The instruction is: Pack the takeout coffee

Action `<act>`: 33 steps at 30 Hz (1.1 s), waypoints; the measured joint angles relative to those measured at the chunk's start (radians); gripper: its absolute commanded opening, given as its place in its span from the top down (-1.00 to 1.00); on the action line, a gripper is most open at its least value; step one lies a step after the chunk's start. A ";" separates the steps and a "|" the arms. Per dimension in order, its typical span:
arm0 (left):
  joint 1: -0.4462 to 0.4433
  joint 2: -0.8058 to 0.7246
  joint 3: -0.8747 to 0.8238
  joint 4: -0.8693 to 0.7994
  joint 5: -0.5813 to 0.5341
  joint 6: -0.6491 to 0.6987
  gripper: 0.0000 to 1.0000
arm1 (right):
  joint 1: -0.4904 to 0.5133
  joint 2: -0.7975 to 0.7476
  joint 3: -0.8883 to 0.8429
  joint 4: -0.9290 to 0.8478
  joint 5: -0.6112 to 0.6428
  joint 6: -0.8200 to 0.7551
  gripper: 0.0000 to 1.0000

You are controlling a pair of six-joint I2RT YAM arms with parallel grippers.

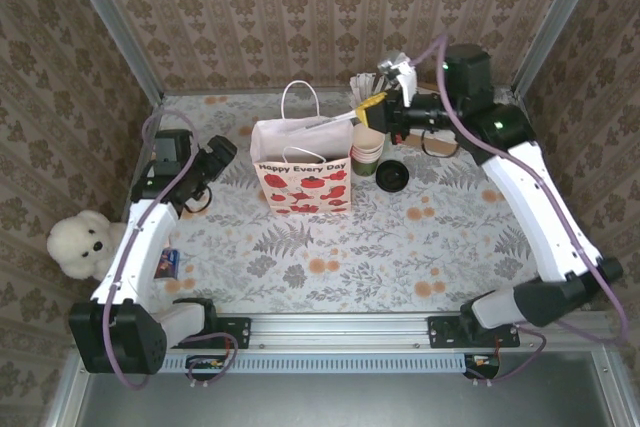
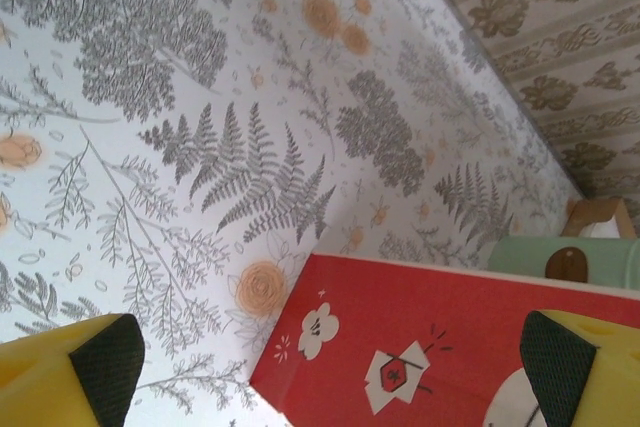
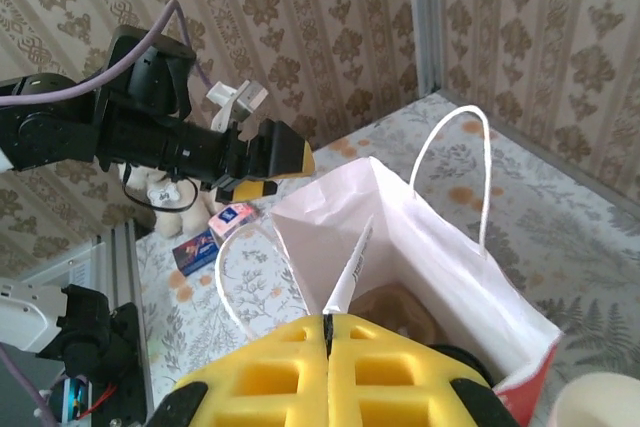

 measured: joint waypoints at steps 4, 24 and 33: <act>-0.018 0.034 -0.011 0.002 0.014 -0.019 -1.00 | 0.055 0.145 0.102 -0.050 -0.003 -0.027 1.00; -0.062 0.117 -0.013 0.031 0.074 -0.029 -1.00 | 0.215 0.528 0.302 -0.155 0.086 -0.054 0.91; -0.064 0.135 -0.013 0.031 0.090 -0.027 -1.00 | 0.218 0.540 0.313 -0.158 0.166 -0.049 0.16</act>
